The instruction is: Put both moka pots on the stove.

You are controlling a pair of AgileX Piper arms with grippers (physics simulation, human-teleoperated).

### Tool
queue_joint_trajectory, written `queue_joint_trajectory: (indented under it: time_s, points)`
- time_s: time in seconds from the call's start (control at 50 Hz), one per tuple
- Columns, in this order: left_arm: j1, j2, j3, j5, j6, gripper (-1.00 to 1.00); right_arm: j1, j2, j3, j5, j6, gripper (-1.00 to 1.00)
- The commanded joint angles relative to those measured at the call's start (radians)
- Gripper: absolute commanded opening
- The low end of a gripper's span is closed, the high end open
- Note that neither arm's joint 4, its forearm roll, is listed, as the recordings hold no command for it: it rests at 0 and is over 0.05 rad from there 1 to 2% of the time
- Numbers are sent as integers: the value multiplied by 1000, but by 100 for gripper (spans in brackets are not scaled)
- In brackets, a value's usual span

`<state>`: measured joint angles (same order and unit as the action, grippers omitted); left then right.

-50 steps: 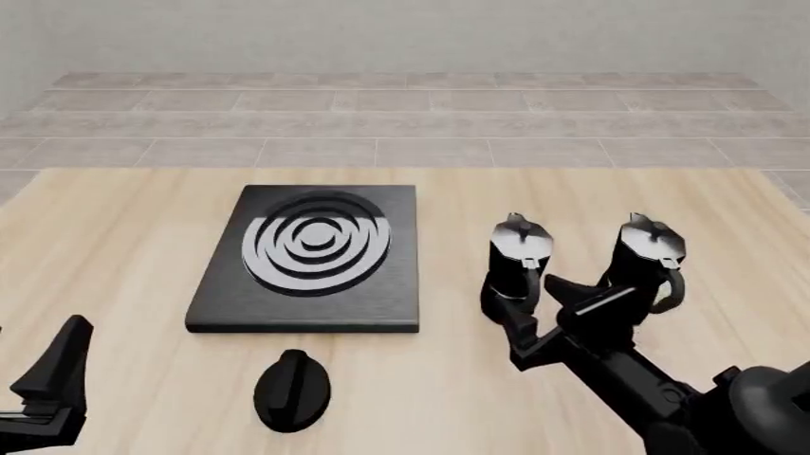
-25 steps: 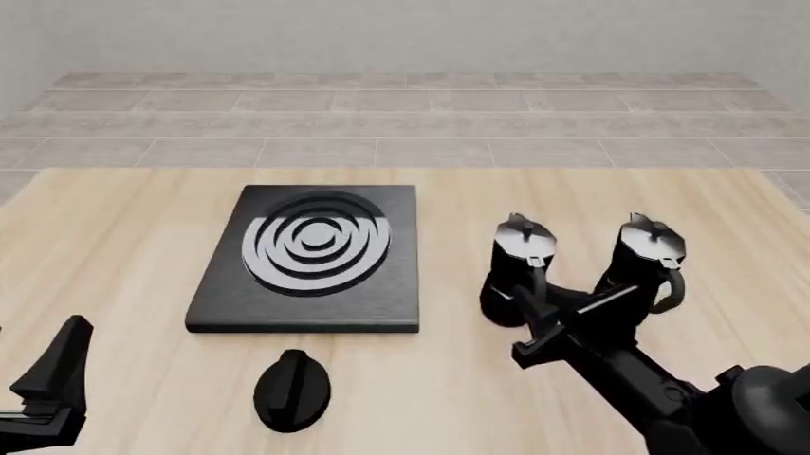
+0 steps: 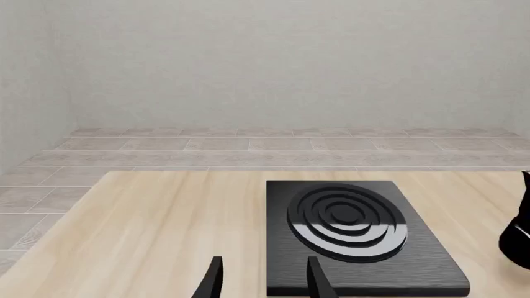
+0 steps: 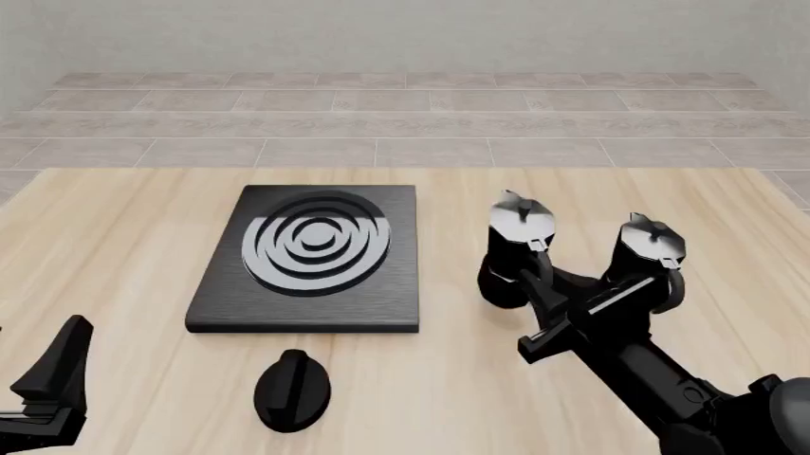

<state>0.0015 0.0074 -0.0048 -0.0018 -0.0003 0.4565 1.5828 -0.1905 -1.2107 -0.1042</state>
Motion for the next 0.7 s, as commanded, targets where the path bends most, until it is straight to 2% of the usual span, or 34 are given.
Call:
queue_joint_trajectory:
  time_s: [0.02,0.38,0.7]
  points:
    - [0,3,1,-4,0,100,24,-74,-48,-9,-52,-100]
    - [0,1,0,-1,0,100,78,-25,-195,-9,-84,-100]
    - [0,1,0,-1,0,100,89,17,-312,-9,-94,-100]
